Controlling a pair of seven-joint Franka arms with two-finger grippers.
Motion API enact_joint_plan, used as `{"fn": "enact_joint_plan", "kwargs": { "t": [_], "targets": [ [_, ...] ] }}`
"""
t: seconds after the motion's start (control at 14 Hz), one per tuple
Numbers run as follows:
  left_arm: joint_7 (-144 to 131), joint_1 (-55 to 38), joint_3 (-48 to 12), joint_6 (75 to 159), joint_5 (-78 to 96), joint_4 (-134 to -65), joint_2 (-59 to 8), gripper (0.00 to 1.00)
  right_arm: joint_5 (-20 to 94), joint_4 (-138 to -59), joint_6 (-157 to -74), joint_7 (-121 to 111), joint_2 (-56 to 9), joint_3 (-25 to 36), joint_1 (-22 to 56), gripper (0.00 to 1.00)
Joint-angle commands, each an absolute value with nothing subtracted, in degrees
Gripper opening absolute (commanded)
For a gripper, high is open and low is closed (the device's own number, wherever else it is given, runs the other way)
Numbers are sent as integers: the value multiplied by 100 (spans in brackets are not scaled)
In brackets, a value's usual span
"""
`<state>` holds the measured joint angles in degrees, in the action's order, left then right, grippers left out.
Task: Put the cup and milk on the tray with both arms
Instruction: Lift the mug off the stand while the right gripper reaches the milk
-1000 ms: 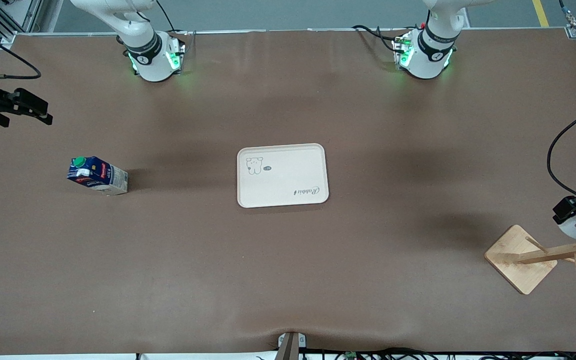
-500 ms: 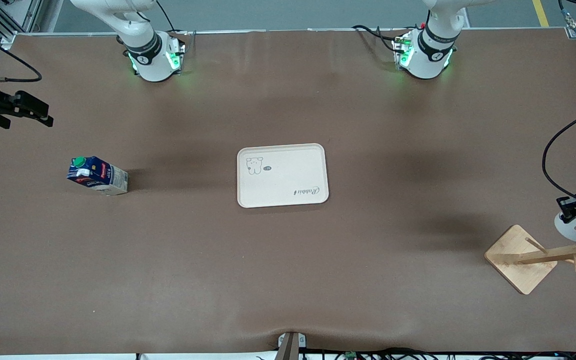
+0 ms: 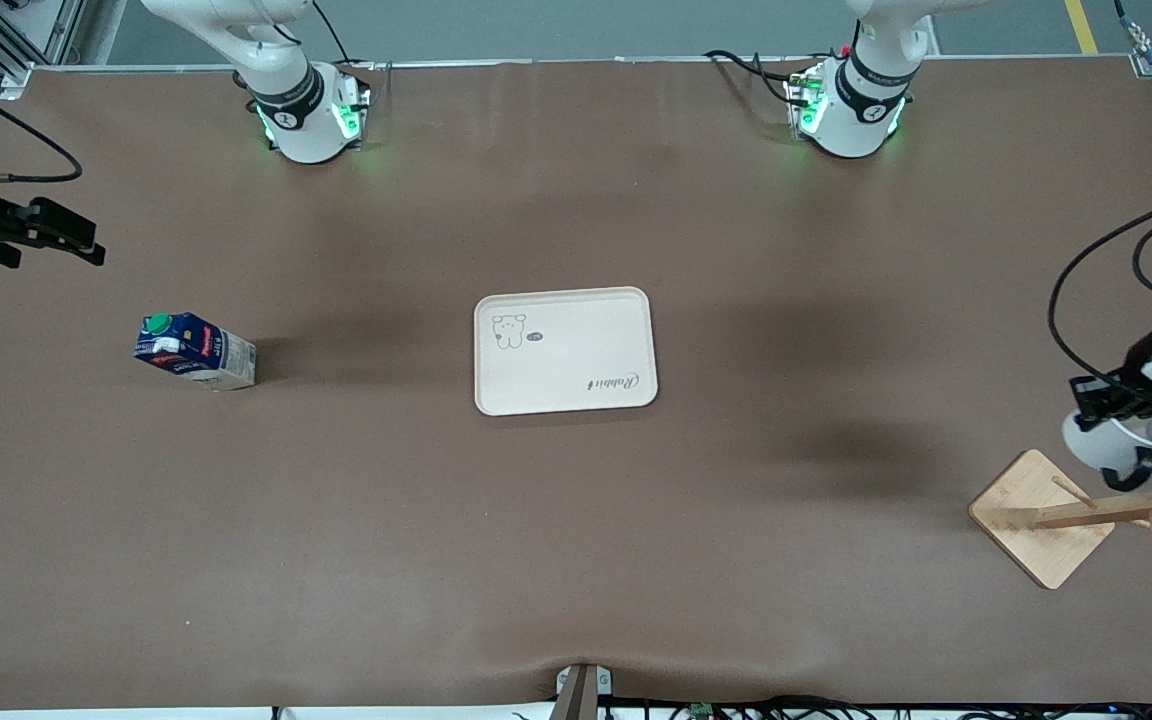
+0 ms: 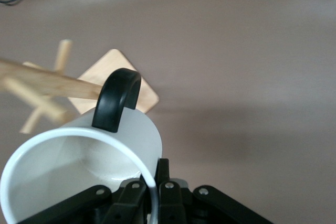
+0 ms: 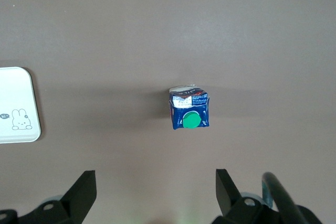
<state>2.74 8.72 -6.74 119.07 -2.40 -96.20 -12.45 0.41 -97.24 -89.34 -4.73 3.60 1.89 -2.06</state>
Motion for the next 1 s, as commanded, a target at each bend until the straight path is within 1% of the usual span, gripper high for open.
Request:
{"fn": "enact_joint_plan", "kwargs": {
  "t": [0.0, 0.07, 0.21, 0.29, 0.64, 0.93],
  "targets": [
    [-306, 826, -1071, 11340, -264, -9309, -1169, 0, 79, -9738, -8965, -404, 352, 141, -299, 100],
    [-482, 817, -1246, 11190, -272, -9247, -1169, 0, 79, -9738, -8965, -404, 343, 141, -308, 100],
    [-1051, 739, -1580, 11153, -272, -9246, -1221, 0, 79, -9738, -8974, -404, 325, 141, -316, 100],
    [-1472, 538, -1643, 11153, -264, -9246, -1256, 0, 79, -9738, -9026, -404, 273, 141, -325, 100],
    [-3661, -832, -1652, 11145, -369, -9158, -1757, 0, 123, -9747, -9289, -413, -104, 149, -448, 100],
    [-5033, -1808, -1652, 11145, -290, -9088, -2415, 0, 123, -9869, -9588, -501, -456, 141, -475, 100]
  ]
}}
